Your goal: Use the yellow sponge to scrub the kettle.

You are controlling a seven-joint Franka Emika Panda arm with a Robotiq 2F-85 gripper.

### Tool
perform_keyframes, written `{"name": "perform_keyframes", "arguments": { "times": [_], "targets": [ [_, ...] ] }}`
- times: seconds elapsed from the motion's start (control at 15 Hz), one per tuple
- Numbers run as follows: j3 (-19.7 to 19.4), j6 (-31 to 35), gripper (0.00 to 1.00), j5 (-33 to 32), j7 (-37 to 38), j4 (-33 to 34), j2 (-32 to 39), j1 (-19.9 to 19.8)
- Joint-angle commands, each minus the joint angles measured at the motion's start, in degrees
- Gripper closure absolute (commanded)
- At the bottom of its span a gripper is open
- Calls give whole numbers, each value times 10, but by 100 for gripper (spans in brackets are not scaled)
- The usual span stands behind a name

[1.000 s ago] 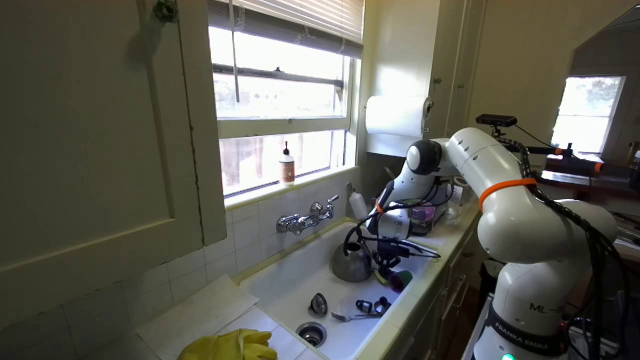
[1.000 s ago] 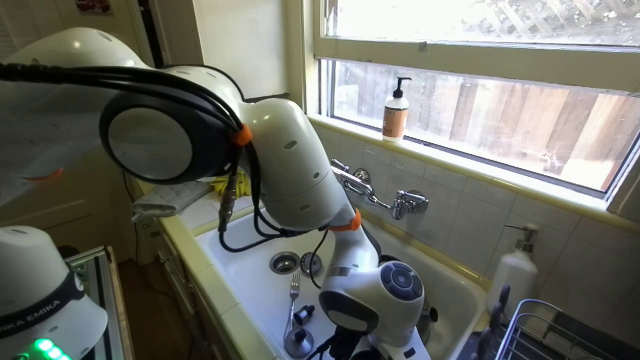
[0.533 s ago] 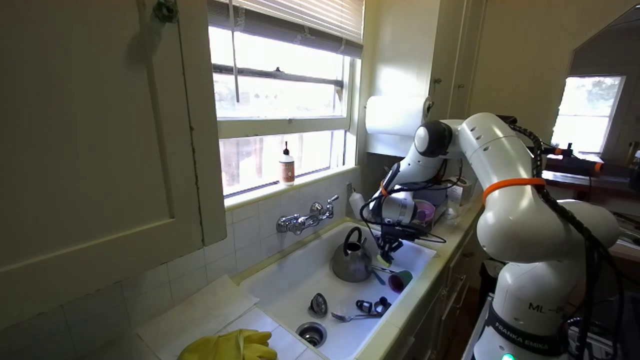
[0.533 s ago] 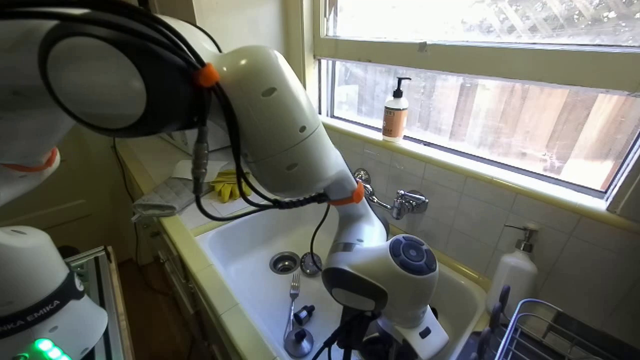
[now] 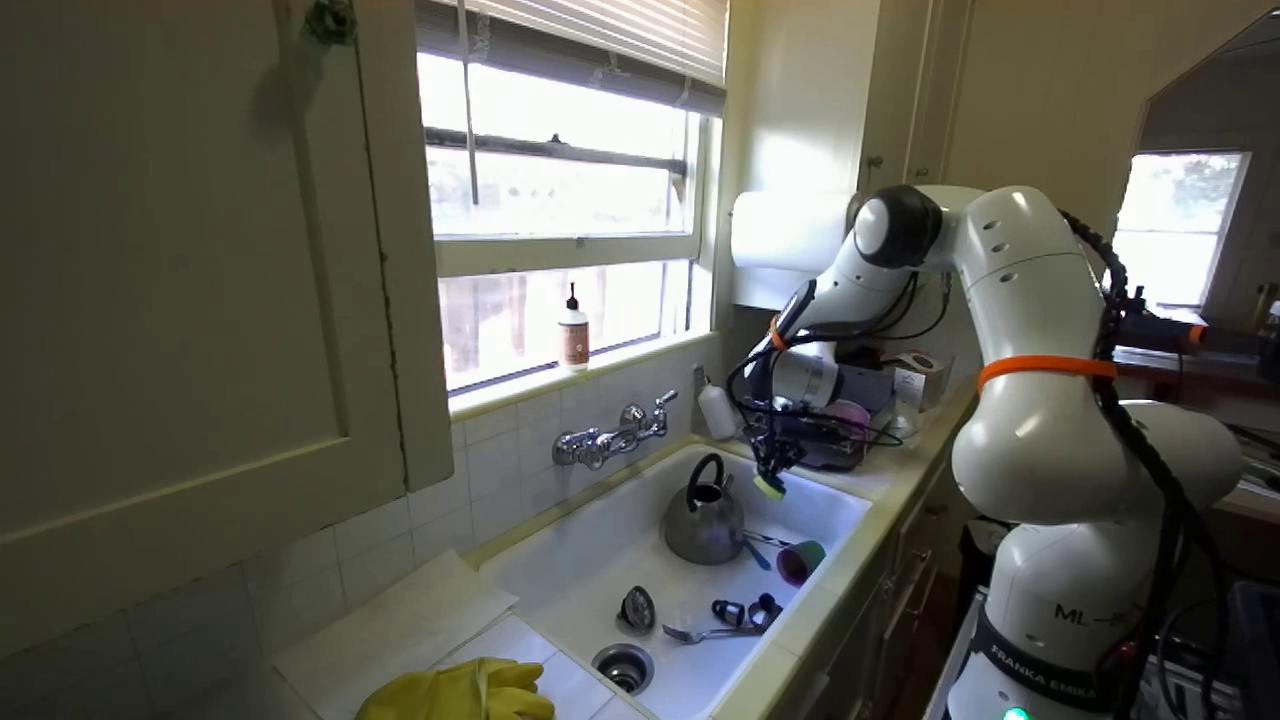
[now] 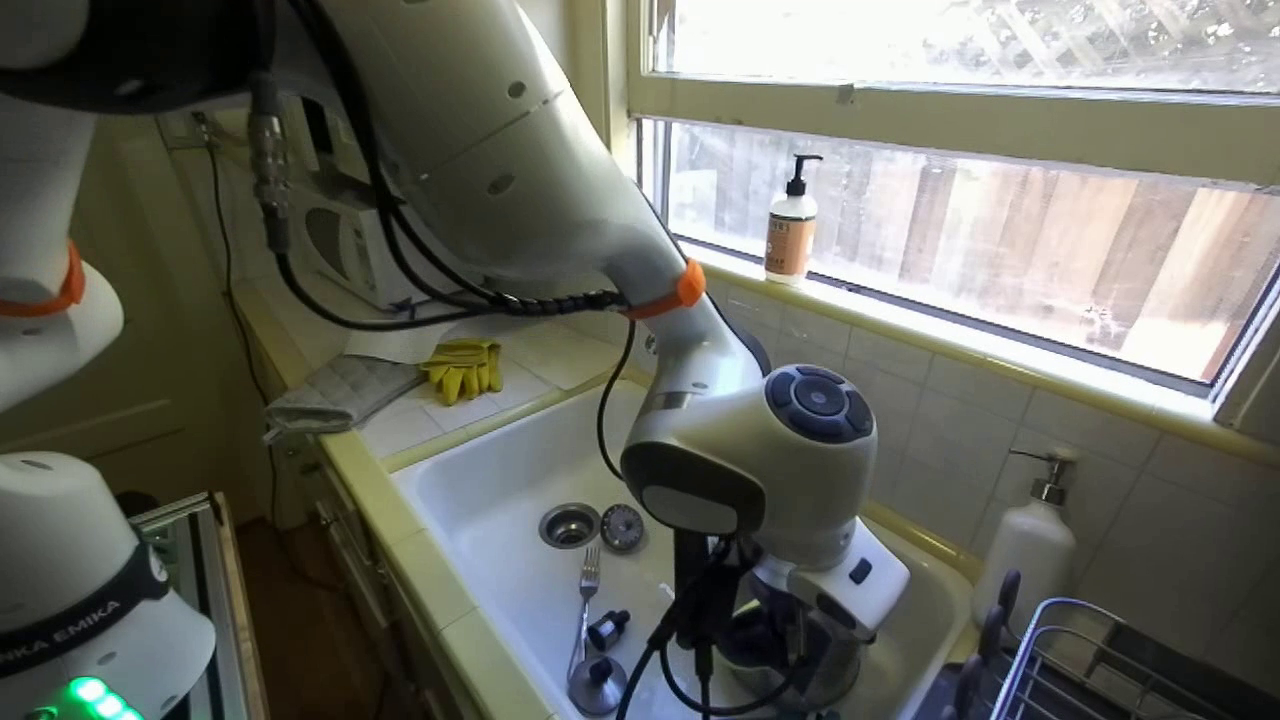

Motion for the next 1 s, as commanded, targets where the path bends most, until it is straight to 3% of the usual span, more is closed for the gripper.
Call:
{"name": "perform_keyframes", "arguments": {
  "times": [0.0,0.6,0.93],
  "targets": [
    [24,-7,96,28,-62,-31,-51,-27],
    [95,10,96,99,-213,31,-20,-66],
    [105,13,96,139,-222,79,21,-67]
  ]
}}
